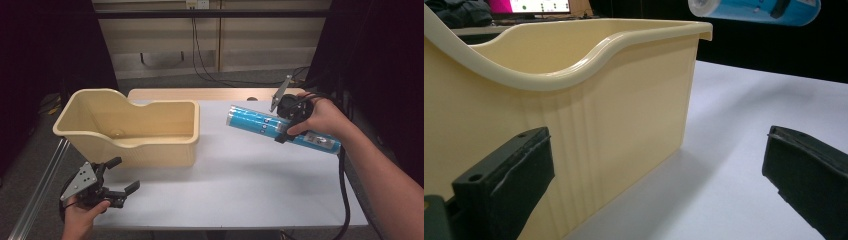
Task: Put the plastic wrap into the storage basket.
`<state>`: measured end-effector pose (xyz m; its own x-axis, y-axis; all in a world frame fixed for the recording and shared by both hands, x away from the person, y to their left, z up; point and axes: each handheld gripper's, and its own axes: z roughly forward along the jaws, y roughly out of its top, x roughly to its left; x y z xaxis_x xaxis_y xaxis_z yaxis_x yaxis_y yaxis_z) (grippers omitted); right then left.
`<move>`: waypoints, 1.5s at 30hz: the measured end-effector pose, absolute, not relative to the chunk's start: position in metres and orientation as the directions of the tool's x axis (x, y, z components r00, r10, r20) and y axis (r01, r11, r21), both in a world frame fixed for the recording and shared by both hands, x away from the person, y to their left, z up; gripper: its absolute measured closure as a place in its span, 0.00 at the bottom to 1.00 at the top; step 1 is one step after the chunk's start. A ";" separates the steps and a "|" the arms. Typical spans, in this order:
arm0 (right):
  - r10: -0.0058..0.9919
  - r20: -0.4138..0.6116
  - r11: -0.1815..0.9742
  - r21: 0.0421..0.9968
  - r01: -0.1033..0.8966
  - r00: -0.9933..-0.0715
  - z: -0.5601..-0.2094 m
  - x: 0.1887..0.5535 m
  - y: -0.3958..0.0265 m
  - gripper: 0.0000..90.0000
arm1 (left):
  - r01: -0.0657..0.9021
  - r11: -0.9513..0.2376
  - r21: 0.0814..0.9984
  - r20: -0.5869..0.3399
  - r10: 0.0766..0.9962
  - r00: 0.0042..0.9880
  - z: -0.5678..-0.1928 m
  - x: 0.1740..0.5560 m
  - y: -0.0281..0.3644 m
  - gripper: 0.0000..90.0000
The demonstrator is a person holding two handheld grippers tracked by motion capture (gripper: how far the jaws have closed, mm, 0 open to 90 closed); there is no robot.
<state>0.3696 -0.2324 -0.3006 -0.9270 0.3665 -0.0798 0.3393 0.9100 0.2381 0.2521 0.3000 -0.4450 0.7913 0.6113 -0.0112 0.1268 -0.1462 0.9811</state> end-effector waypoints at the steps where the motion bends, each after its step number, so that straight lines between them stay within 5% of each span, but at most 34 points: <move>1: 0.364 -0.083 0.912 0.233 0.337 -0.928 -0.299 0.370 -0.230 0.36 | 0.129 -0.146 0.981 -0.013 0.611 0.791 -0.445 0.252 0.300 0.00; 45: 0.293 -0.110 0.933 0.248 0.259 -0.950 -0.251 0.409 -0.159 0.36 | 0.166 -0.110 0.980 -0.079 0.553 0.830 -0.449 0.251 0.299 0.00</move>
